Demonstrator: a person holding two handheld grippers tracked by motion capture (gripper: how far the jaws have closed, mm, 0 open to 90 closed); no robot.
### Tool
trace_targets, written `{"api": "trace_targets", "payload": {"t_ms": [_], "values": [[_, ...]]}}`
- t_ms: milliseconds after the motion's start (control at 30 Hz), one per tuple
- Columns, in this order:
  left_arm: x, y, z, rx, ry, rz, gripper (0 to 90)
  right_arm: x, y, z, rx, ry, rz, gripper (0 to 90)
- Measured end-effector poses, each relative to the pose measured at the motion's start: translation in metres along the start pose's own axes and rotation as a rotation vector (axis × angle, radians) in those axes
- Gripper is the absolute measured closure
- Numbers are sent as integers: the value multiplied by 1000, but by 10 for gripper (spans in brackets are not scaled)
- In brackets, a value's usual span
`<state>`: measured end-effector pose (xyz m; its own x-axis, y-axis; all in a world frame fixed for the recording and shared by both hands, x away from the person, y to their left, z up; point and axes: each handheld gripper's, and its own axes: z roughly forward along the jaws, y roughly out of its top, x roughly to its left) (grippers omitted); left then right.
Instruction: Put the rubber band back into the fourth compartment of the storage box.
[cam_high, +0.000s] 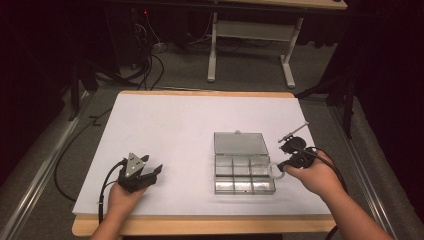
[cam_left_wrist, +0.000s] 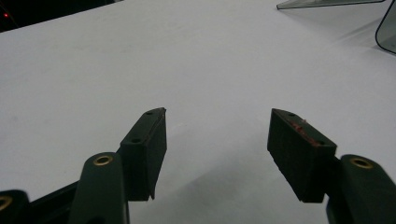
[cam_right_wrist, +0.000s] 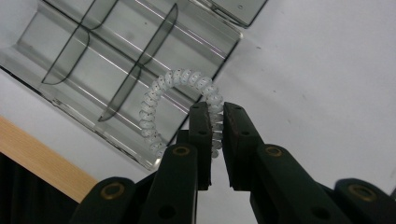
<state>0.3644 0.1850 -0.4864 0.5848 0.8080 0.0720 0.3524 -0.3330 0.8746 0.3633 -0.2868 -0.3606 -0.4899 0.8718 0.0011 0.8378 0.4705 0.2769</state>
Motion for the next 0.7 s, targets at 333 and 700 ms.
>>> {"api": "trace_targets", "payload": {"t_ms": [333, 700], "values": [[0, 0, 0, 1, 1, 2, 381, 16, 11, 12, 2, 15, -43, 829], [0, 0, 0, -1, 1, 4, 381, 24, 15, 22, 3, 29, -55, 829]]}}
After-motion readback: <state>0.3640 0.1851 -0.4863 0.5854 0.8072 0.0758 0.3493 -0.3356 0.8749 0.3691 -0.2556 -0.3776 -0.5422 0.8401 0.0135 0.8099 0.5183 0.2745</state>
